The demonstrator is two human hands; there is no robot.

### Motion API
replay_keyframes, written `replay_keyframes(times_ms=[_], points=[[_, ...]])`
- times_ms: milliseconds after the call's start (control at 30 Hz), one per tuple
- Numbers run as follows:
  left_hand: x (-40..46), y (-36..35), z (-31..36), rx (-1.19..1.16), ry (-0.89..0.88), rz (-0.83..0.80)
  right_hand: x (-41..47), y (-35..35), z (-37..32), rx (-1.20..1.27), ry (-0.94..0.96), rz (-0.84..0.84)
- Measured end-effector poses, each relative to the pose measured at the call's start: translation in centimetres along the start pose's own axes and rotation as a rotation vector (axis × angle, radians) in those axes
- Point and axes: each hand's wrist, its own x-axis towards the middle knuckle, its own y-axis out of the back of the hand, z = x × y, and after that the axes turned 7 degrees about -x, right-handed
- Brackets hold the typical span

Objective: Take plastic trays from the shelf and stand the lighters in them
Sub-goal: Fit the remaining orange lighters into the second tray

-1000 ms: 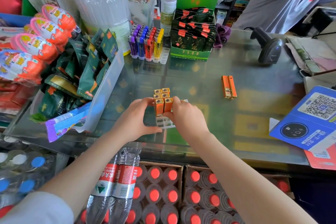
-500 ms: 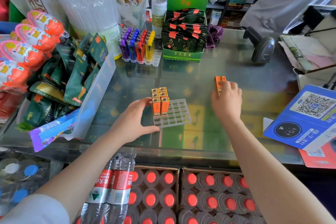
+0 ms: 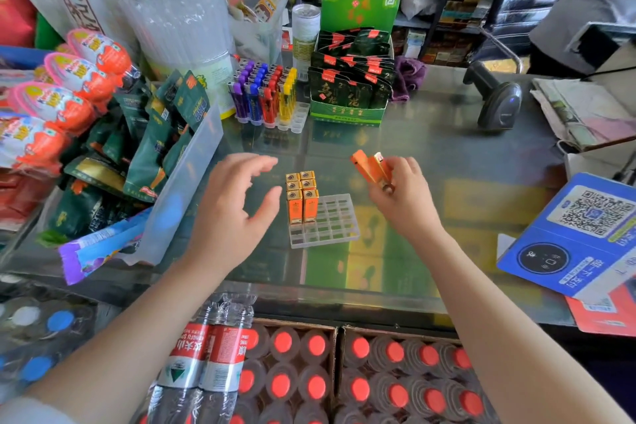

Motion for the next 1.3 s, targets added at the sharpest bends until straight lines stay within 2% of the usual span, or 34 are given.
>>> replay_keyframes(times_ms=[67, 200, 367, 467, 533, 633, 767, 833, 1000, 1133, 1300], points=[[0.9, 0.0, 1.7, -0.089, 0.068, -0.062, -2.3, 0.5, -1.7, 0.116, 0.188, -0.005], [1.8, -0.6, 4.4, -0.233, 0.271, -0.259, -5.4, 0.3, -4.2, 0.213, 0.404, 0.010], [0.7, -0.1, 5.1, -0.251, 0.250, -0.228, -6.6, -0.7, -5.1, 0.218, 0.526, 0.141], [-0.2, 0.5, 4.9, -0.301, 0.223, -0.165, -6.8, -0.9, -5.2, 0.203, 0.577, 0.121], [-0.8, 1.1, 4.8, -0.260, 0.173, -0.129, -6.9, -0.9, -5.2, 0.235, 0.519, 0.037], [-1.4, 1.9, 3.9, -0.108, 0.089, -0.145, -6.9, -0.8, -5.0, 0.343, 0.291, -0.049], [-2.0, 1.9, 1.7, 0.032, 0.103, -0.227, -6.2, -0.9, -5.5, 0.760, -0.089, -0.177], [-2.2, 1.5, 0.9, 0.039, 0.121, -0.247, -6.0, -0.9, -5.7, 0.932, -0.209, -0.224], [-2.3, 0.6, 0.9, 0.059, 0.157, -0.177, -5.6, -0.8, -5.9, 1.047, -0.257, -0.131], [-1.6, 0.1, 1.4, 0.059, 0.054, -0.201, -5.4, -0.7, -5.5, 0.877, -0.202, 0.003], [-0.9, -0.7, 0.8, 0.128, -0.044, -0.243, -5.4, -1.1, -5.8, 0.755, -0.135, 0.008]])
